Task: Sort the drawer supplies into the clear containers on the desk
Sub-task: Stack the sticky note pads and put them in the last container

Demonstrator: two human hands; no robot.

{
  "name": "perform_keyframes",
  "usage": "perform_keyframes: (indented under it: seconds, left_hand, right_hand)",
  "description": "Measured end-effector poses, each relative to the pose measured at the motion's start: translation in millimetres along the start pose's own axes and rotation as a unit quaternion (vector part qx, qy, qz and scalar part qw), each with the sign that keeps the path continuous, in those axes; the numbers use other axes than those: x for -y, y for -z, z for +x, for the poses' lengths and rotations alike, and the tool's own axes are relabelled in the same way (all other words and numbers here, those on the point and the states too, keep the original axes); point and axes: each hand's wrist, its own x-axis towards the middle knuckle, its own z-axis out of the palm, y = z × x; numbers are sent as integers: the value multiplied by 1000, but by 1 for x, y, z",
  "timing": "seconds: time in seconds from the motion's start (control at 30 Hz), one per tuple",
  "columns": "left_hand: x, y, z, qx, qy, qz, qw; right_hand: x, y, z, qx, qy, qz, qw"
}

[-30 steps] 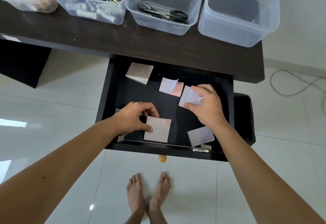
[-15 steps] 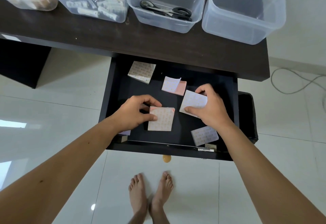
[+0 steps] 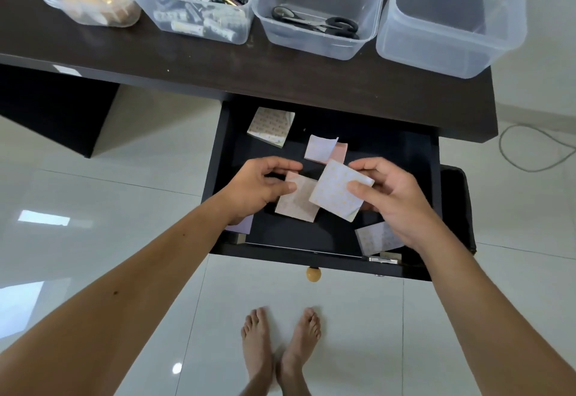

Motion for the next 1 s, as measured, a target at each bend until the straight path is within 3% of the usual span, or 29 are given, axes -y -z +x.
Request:
perform_keyframes:
  seconds: [0.2, 0.4, 0.53, 0.77, 1.0]
  left_hand:
    - [-5, 2, -1, 15, -29, -102, 994]
    - [-16, 2, -15, 26, -34, -151, 988]
    - [-19, 10, -39, 50, -62, -46, 996]
    - [-11, 30, -59, 6, -74, 55, 996]
    - [0, 26, -59, 55, -7, 127, 990]
  right_hand:
    - [0, -21, 13, 33, 19, -63, 997]
    - [7, -33, 19, 37, 30, -26, 999]
    - [13, -51, 17, 45, 35, -9, 998]
    - [17, -79, 22, 88, 34, -43, 995]
    - [18, -80, 65, -1, 63, -114, 991]
